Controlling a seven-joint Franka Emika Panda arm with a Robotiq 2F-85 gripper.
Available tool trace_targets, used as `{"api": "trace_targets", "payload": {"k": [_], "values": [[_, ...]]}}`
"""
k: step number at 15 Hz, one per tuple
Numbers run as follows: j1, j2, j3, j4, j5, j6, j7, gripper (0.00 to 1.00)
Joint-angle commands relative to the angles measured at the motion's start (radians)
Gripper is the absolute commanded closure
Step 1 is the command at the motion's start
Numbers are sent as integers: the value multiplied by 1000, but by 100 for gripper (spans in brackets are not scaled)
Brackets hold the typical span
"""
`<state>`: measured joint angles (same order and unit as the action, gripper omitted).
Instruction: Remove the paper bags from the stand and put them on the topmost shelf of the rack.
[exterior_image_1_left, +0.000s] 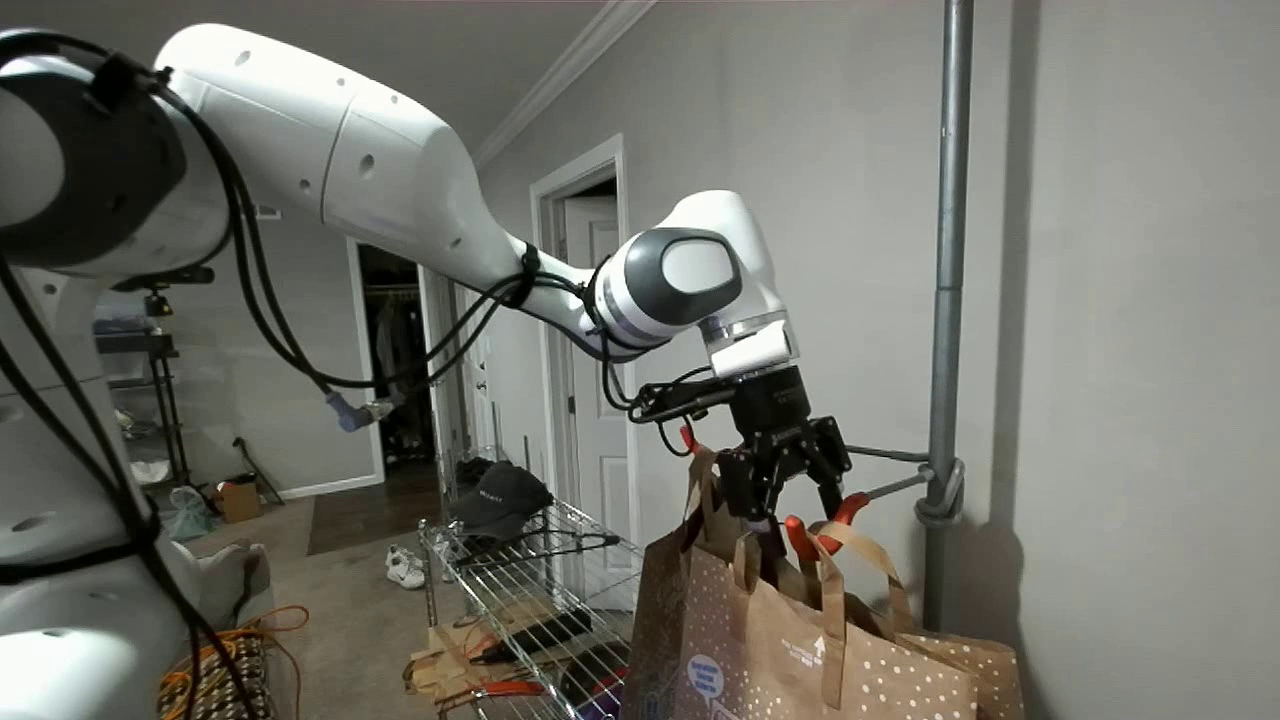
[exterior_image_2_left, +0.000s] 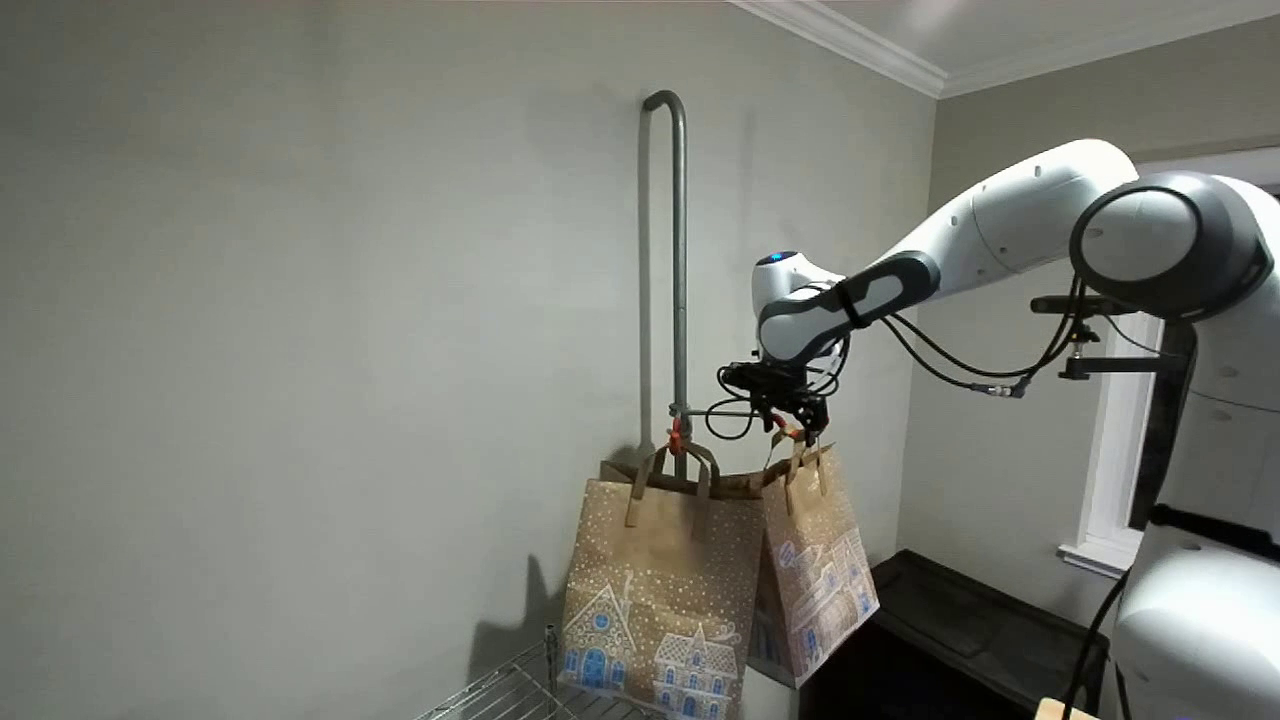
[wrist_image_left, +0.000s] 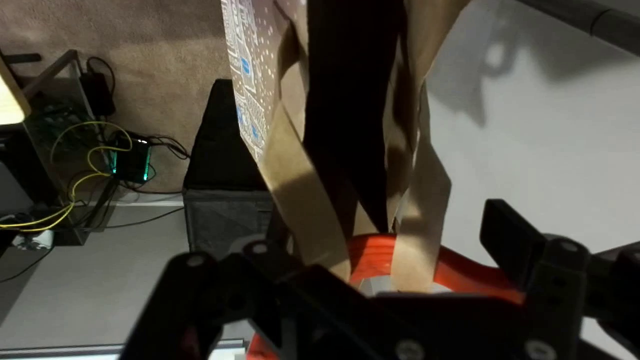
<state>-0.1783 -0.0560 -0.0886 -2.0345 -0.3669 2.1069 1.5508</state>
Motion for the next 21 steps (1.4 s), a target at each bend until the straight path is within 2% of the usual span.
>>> {"api": "trace_targets", "payload": {"k": [1, 11, 15, 21], "values": [[9, -15, -12, -21, -20, 11, 2, 31], [11, -25, -12, -11, -18, -13, 5, 95], [10, -58, -9, -11, -37, -45, 6, 100], [2, -127, 0, -13, -91, -202, 0, 97]]}}
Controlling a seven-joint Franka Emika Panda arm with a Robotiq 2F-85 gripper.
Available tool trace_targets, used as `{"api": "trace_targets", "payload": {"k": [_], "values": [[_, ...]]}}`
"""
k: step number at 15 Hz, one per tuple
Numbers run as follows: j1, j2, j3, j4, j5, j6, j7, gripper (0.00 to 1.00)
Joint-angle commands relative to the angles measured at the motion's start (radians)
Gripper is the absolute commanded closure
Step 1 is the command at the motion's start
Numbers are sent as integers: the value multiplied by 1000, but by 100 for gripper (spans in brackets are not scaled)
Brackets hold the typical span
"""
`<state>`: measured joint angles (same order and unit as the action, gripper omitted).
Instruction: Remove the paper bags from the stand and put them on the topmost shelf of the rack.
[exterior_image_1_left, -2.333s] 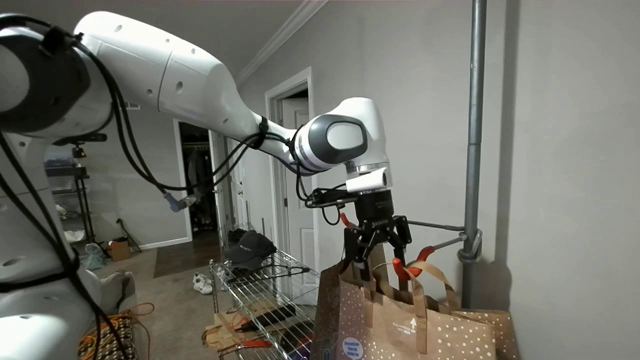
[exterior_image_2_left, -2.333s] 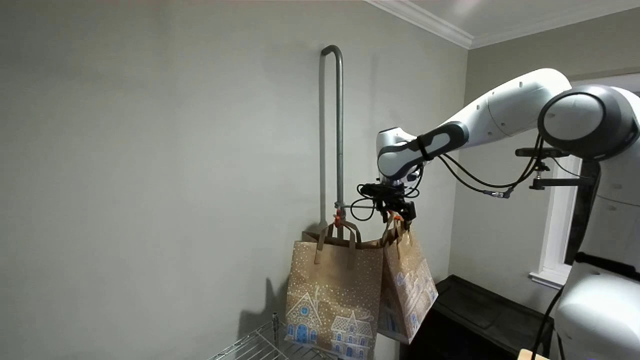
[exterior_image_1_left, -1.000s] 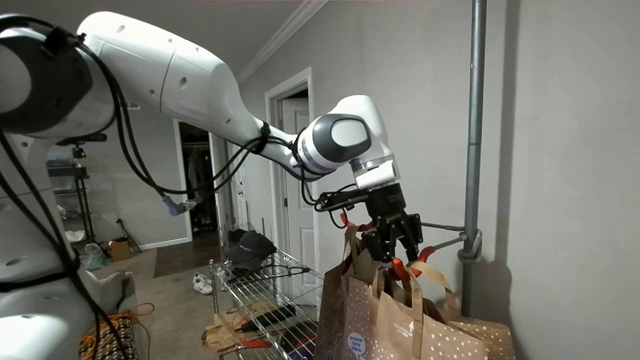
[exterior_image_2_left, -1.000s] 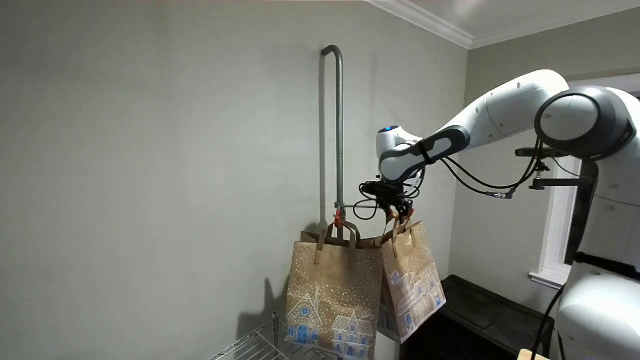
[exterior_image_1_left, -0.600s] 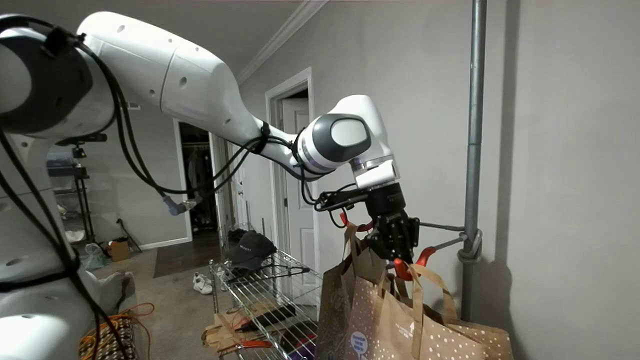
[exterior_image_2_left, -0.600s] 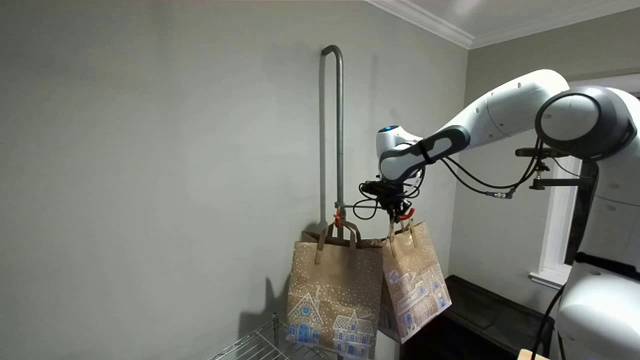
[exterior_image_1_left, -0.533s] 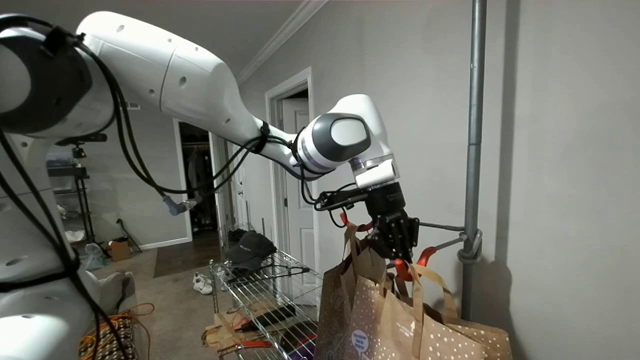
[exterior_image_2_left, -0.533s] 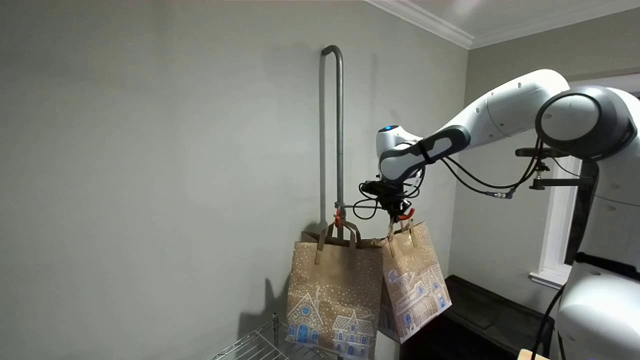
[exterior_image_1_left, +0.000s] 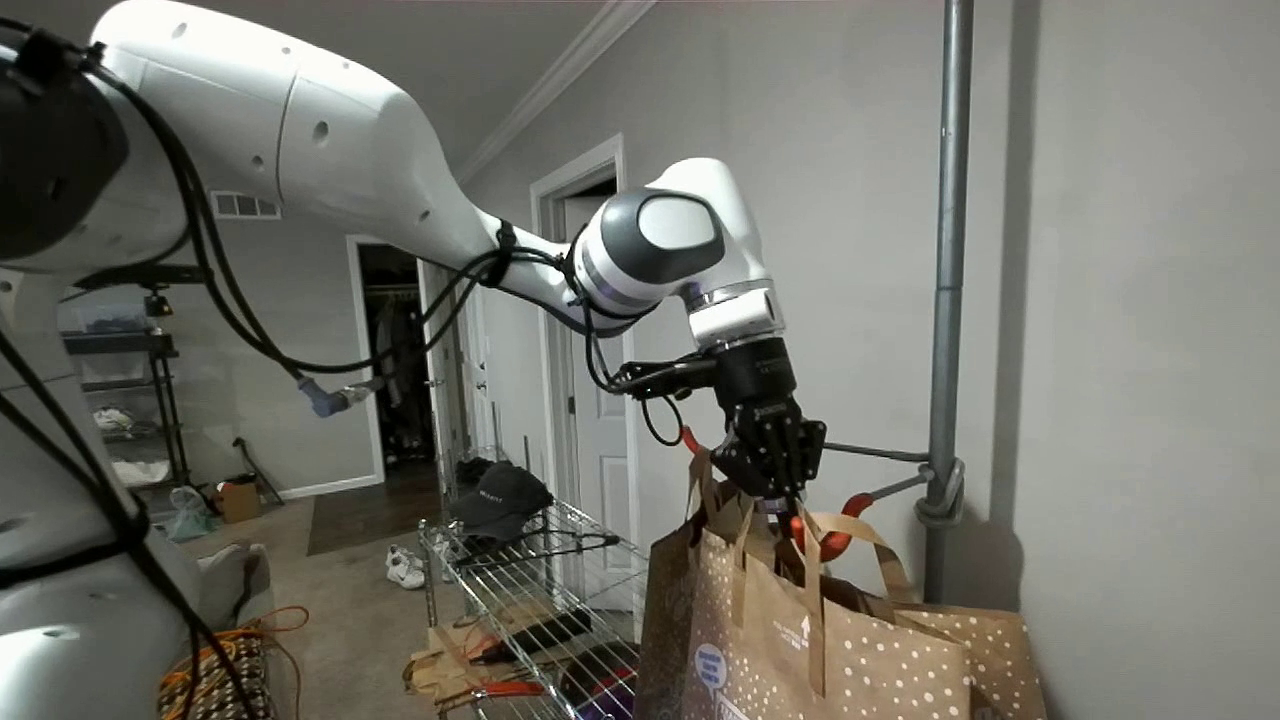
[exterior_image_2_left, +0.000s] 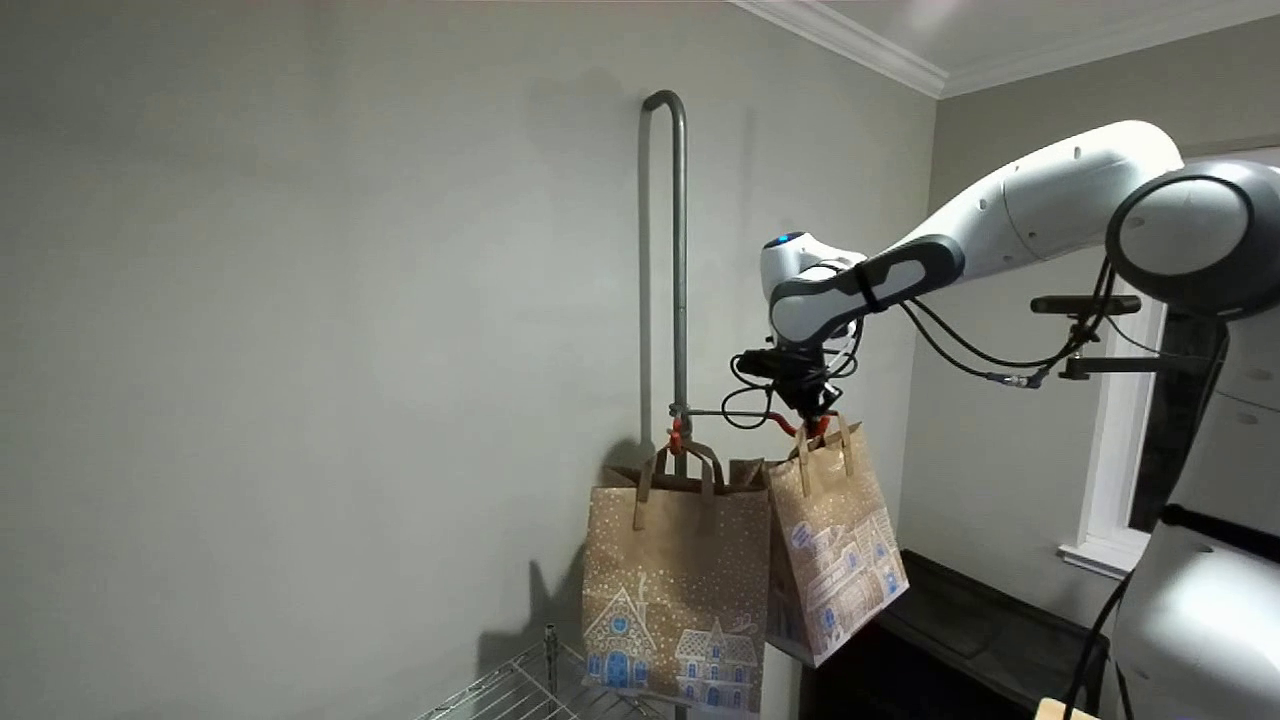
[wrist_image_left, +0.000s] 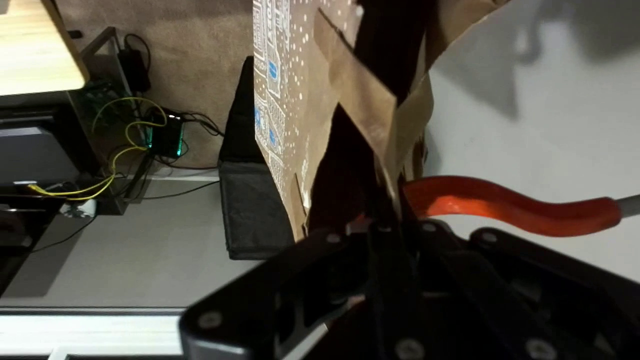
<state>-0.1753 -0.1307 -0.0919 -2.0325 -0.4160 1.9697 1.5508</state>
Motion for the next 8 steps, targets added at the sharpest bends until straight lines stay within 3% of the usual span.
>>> {"api": "trace_targets", "payload": {"k": [1, 6, 8], "values": [[-1, -63, 5, -15, -45, -69, -2, 97], [-2, -122, 7, -36, -44, -12, -18, 98], [-7, -135, 8, -39, -43, -42, -26, 98]]}}
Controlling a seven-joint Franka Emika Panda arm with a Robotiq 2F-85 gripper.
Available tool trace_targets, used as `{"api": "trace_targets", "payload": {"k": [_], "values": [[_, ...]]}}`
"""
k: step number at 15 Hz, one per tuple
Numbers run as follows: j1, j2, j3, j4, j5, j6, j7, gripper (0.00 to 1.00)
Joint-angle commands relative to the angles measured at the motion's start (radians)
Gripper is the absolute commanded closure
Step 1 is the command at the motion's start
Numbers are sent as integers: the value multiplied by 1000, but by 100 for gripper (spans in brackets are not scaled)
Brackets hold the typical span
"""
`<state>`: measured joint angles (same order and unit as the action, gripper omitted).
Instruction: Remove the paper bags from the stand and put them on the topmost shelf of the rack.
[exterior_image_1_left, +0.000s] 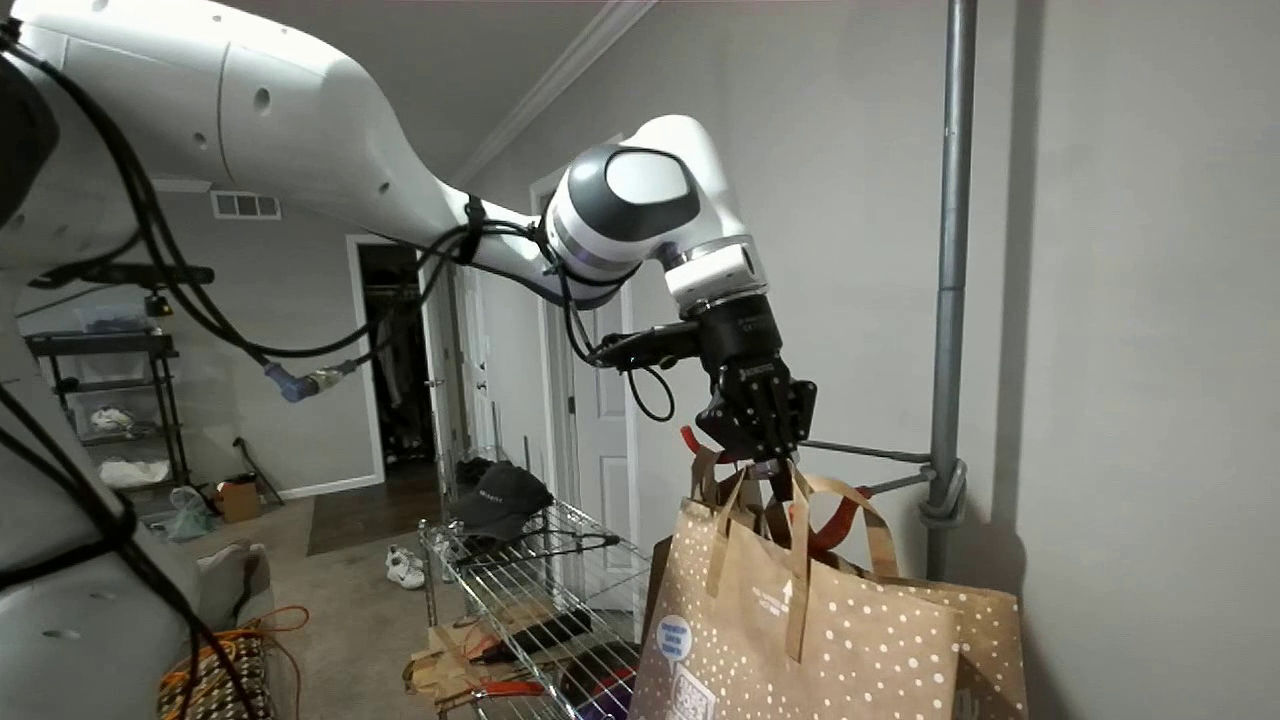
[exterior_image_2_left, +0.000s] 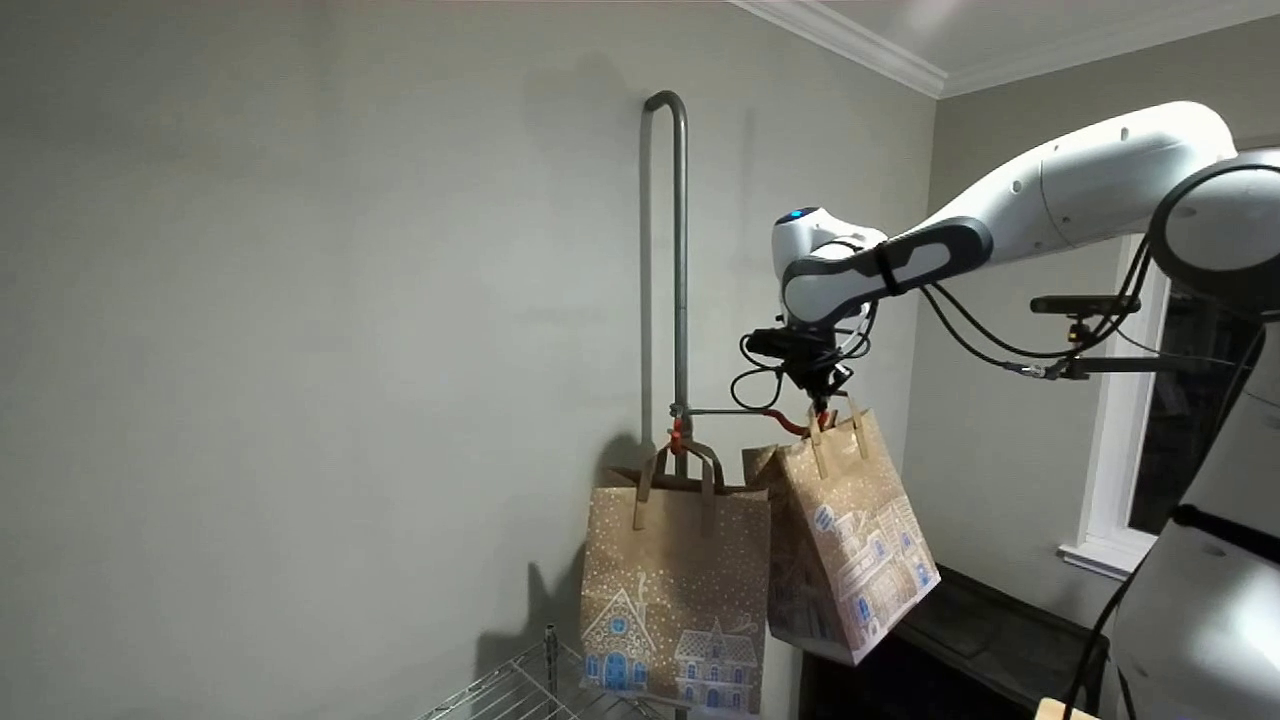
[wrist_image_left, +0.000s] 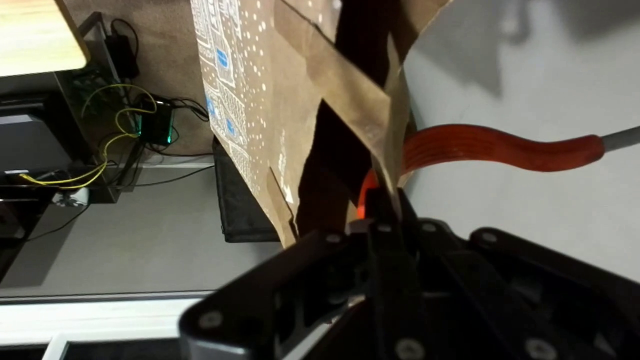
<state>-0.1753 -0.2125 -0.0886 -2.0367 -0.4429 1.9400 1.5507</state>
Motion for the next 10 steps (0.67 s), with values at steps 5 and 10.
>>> {"api": "trace_targets", "payload": {"k": [5, 10], "values": [[-28, -119, -6, -93, -24, -102, -69, 98], [-34, -237, -32, -199, 18, -135, -207, 97]]}}
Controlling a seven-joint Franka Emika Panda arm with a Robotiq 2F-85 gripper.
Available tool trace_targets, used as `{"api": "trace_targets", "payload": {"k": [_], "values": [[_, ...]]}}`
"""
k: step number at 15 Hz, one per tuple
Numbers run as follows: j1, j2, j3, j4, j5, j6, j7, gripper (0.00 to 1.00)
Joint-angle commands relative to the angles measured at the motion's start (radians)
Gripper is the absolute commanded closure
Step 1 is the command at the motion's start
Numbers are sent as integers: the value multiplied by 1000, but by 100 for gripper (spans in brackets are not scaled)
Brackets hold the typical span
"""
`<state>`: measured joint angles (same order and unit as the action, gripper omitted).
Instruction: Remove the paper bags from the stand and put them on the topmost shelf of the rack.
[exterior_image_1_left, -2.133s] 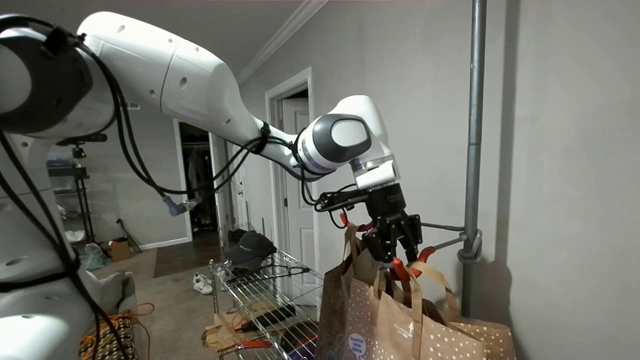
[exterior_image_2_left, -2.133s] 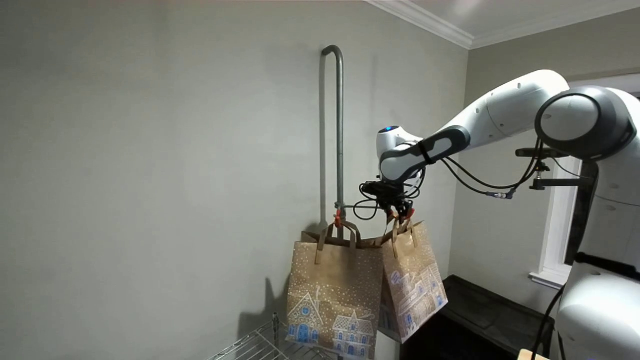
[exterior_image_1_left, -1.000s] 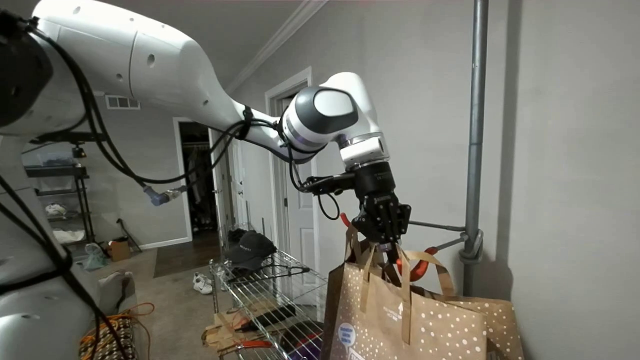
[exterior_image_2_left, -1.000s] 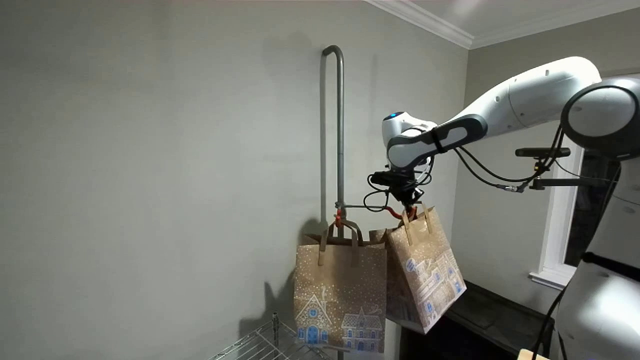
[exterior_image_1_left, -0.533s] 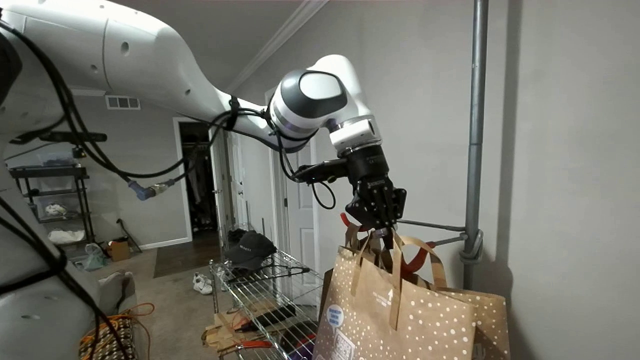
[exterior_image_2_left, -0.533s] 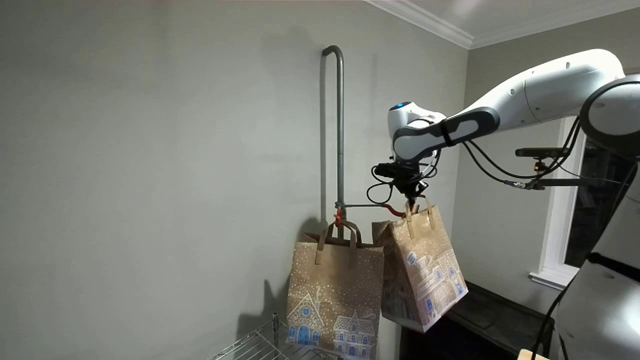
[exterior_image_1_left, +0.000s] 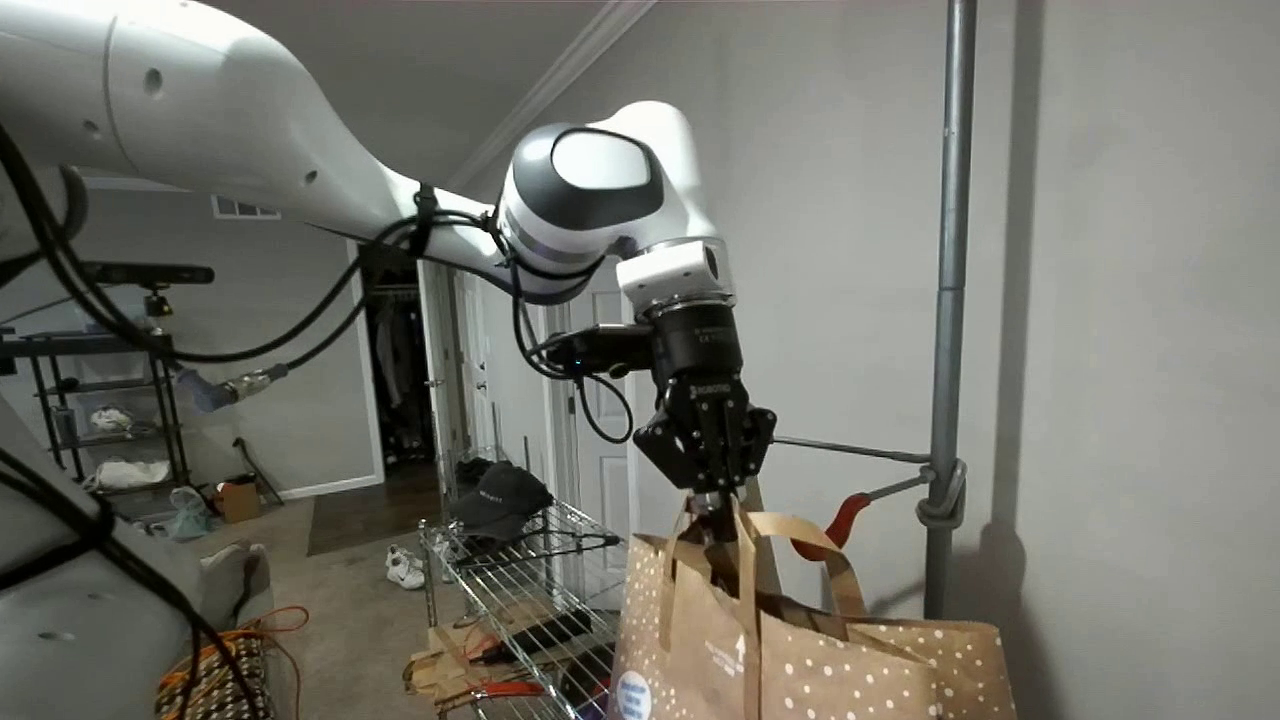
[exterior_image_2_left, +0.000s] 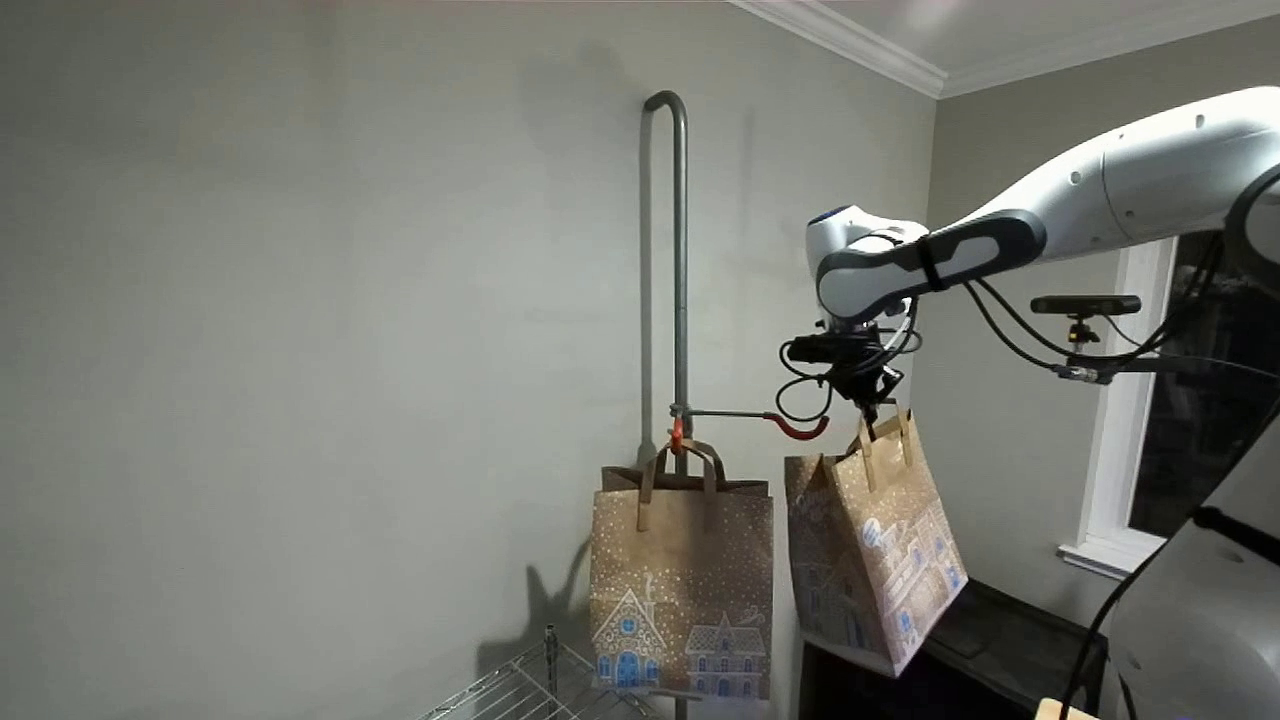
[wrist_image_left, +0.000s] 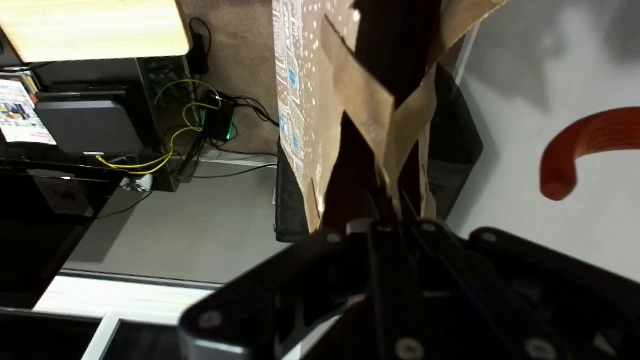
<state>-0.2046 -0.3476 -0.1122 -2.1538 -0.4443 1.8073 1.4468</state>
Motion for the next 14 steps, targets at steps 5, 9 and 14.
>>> {"api": "trace_targets", "payload": {"k": [5, 9, 14], "values": [[5, -252, 26, -185, 90, 51, -132, 97], [54, -333, 52, -247, 253, 136, -167, 97], [11, -307, 95, -221, 257, 113, -151, 98]]}}
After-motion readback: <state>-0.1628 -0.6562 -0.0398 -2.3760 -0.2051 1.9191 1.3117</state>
